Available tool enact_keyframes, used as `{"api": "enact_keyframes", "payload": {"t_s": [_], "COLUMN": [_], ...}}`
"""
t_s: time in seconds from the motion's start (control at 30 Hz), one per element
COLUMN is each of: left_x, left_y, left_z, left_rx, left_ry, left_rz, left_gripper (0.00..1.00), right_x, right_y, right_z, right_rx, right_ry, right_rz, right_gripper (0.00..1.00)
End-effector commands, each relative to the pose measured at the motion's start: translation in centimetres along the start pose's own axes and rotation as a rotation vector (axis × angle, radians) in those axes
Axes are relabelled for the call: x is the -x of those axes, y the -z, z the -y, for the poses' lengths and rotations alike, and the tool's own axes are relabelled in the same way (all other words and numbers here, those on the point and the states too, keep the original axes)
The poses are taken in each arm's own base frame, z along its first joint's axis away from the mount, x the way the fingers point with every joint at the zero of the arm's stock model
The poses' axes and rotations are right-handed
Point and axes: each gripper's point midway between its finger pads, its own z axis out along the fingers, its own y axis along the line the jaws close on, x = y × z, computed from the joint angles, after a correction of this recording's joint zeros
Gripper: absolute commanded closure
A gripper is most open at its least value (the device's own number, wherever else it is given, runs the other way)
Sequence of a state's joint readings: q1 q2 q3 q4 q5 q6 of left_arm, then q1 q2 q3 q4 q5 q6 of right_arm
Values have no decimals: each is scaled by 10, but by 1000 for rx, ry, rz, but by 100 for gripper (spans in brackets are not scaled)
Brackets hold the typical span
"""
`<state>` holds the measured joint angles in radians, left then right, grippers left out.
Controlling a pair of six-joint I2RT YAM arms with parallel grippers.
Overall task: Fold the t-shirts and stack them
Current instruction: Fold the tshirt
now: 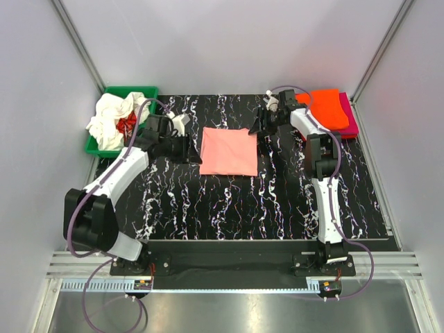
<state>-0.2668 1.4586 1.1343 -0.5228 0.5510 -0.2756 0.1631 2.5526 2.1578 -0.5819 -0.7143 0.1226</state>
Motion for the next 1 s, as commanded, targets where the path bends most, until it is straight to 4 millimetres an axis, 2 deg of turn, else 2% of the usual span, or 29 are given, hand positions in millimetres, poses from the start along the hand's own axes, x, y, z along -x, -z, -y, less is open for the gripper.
{"api": "enact_keyframes", "payload": {"t_s": [0.0, 0.17, 0.2, 0.23, 0.33, 0.5, 0.63, 0.8, 0.9, 0.97], "left_x": [6, -11, -10, -16, -10, 9, 11, 10, 7, 3], "left_y": [-9, -43, -48, -59, -76, -90, -104, -111, -114, -114], "left_z": [-17, -55, -56, -64, -74, -81, -91, -93, -98, -101], "left_rx": [55, 126, 121, 128, 136, 140, 147, 129, 133, 135], "left_ry": [-12, 100, 113, 137, 148, 132, 127, 122, 124, 132], "left_rz": [-1, -104, -113, -146, -144, -105, -104, -109, -117, -127], "left_gripper": [58, 58, 58, 58, 57, 56, 56, 56, 64, 83], "right_x": [-36, -40, -40, -39, -38, -35, -36, -35, -34, -33], "right_y": [-17, -17, -17, -16, -18, -15, -14, -14, -15, -14], "right_z": [11, 18, 18, 18, 14, 13, 13, 14, 18, 20], "right_rx": [-31, -54, -57, -56, -42, -43, -45, -53, -62, -64], "right_ry": [-32, -17, -16, -18, -23, -28, -34, -38, -48, -56], "right_rz": [-113, -122, -122, -119, -117, -109, -109, -102, -96, -89], "right_gripper": [44, 59, 61, 64, 67, 70, 71, 72, 73, 75]}}
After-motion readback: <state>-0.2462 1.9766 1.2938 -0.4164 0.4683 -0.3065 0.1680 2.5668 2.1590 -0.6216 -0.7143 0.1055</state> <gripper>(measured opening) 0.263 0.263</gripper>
